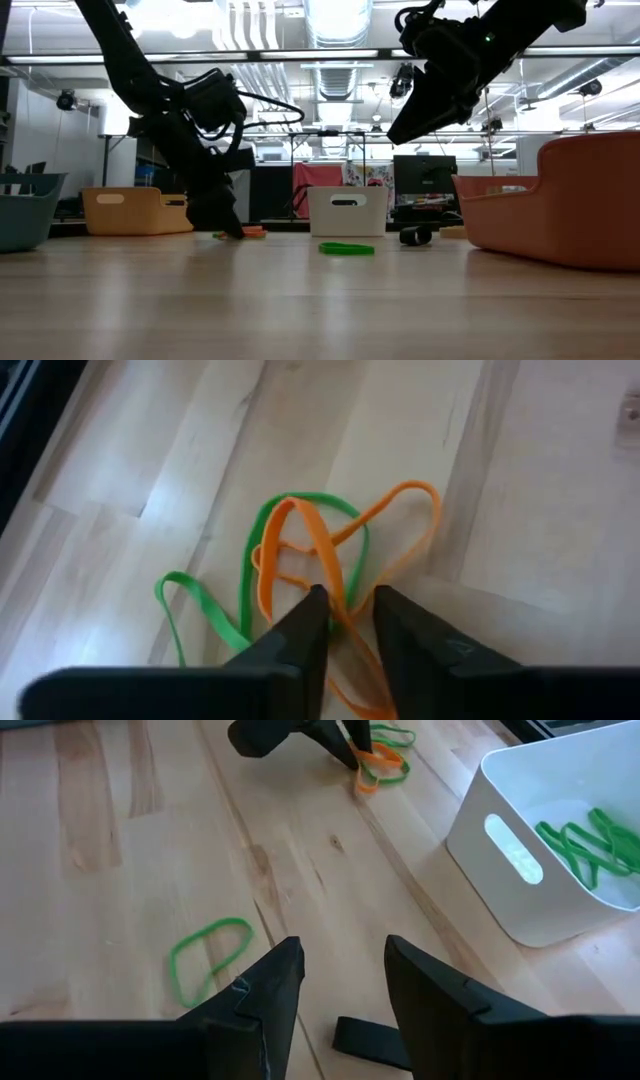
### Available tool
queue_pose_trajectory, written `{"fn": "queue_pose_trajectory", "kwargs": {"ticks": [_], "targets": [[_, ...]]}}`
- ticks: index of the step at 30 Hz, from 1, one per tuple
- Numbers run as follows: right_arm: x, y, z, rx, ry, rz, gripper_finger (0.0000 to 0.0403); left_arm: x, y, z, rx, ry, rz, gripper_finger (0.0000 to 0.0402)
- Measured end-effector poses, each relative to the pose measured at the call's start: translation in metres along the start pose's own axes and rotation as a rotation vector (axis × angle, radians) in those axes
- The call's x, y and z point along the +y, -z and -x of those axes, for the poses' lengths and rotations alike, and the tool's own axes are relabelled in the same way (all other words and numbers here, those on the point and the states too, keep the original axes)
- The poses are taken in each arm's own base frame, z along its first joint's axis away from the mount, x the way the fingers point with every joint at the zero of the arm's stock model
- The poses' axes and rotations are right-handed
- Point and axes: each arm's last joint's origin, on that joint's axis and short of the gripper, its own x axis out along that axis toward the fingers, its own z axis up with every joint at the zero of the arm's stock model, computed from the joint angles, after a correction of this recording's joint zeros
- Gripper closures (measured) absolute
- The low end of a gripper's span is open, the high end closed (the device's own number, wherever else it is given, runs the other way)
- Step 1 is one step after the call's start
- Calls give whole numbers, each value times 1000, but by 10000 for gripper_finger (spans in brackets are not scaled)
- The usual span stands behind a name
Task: Sort rubber bands into baskets
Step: Put the orange rubber band into the orange bin
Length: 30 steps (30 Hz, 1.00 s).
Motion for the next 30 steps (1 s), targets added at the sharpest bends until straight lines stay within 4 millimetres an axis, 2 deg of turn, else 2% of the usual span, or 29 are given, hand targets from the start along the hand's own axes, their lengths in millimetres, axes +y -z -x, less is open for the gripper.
{"fn": "queue_pose_trajectory", "kwargs": {"ticks": [5,7,14,21,30], "targets": [[0,0,0,-1,0,0,261,0,0,1,2,7,-1,391],[0,0,0,-3,-1,-1,261,0,0,1,0,12,0,398],[0,-1,0,-7,-2,-3,261,3,-6,11,-43,19,11,400],[0,-1,0,-9,-3,-7,261,4,-12,24,-102,114,33,400],[0,-1,0,-9,-4,-28,261,6,-11,48,60,230,103,400]]}}
